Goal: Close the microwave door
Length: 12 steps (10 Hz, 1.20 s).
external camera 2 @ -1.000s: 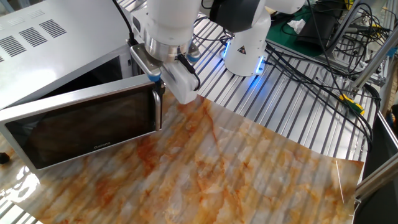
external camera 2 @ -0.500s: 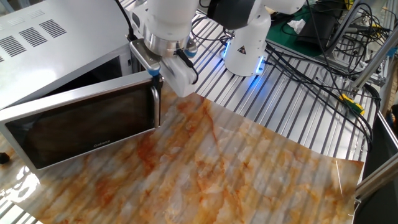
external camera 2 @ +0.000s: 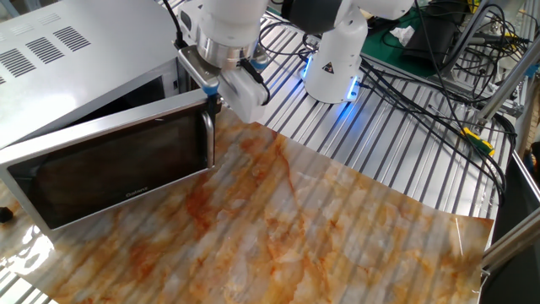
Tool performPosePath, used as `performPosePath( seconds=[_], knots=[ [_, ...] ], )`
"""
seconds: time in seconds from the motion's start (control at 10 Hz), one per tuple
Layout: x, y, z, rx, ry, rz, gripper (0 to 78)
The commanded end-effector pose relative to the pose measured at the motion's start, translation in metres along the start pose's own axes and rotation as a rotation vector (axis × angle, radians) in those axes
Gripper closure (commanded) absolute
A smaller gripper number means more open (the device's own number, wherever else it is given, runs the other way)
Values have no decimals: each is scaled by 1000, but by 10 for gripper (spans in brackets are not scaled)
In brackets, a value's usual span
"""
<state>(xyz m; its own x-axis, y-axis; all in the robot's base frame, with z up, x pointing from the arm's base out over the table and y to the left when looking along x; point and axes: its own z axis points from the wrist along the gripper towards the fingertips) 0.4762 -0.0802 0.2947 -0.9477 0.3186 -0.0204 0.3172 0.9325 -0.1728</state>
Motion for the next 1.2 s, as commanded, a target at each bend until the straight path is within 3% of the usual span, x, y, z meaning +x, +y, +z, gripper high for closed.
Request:
performPosePath(
  seconds=[0.1,0.7,1.2],
  knots=[
    [4,-11,4,-1,-10,-25,776],
    [-11,-34,11,-10,-11,-44,776],
    [-12,-34,11,-12,-6,-29,776]
  ],
)
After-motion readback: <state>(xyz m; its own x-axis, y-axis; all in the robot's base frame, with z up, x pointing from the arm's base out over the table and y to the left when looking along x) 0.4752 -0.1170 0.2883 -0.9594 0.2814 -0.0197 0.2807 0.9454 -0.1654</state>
